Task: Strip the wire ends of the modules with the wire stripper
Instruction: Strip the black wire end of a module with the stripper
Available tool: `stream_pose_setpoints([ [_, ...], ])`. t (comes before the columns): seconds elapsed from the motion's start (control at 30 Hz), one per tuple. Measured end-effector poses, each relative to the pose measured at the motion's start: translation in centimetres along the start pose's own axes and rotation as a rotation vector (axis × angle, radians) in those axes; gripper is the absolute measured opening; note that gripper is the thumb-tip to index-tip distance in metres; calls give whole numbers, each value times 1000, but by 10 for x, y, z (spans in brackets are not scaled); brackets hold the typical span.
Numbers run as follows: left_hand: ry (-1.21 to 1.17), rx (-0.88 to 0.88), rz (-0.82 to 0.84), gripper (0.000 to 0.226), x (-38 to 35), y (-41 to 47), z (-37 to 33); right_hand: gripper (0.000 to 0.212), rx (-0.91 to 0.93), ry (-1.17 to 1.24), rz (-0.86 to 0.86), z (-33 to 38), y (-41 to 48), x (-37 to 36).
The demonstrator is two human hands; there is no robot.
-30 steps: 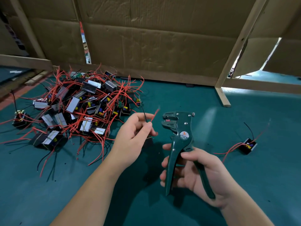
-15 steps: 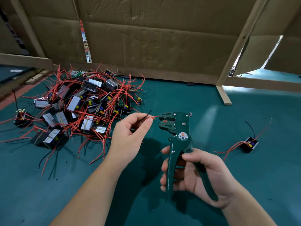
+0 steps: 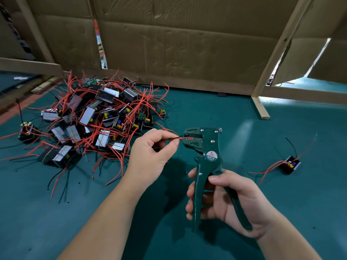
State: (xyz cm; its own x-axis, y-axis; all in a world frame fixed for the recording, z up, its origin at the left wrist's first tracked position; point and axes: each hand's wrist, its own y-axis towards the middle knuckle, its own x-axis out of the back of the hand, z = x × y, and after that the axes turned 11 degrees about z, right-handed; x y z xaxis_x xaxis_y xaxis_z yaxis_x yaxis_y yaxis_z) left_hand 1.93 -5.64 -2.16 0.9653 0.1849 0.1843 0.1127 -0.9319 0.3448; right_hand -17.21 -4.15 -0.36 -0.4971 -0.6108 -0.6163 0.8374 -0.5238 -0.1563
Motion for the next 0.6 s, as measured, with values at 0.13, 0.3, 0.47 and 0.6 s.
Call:
stream_pose_setpoints([
  [0.13, 9, -5, -6, 18, 0, 0, 0, 35, -21, -20, -29, 0, 0, -2],
  [0.3, 45, 0, 8, 10, -1, 0, -3, 26, -40, -74, -91, -1, -1, -4],
  [0.47, 64, 14, 87, 12, -2, -5, -3, 33, -52, -92, -188, -3, 2, -10],
  [0.6, 95, 12, 157, 21, -4, -6, -3, 38, 13, -87, -326, -6, 6, -11],
])
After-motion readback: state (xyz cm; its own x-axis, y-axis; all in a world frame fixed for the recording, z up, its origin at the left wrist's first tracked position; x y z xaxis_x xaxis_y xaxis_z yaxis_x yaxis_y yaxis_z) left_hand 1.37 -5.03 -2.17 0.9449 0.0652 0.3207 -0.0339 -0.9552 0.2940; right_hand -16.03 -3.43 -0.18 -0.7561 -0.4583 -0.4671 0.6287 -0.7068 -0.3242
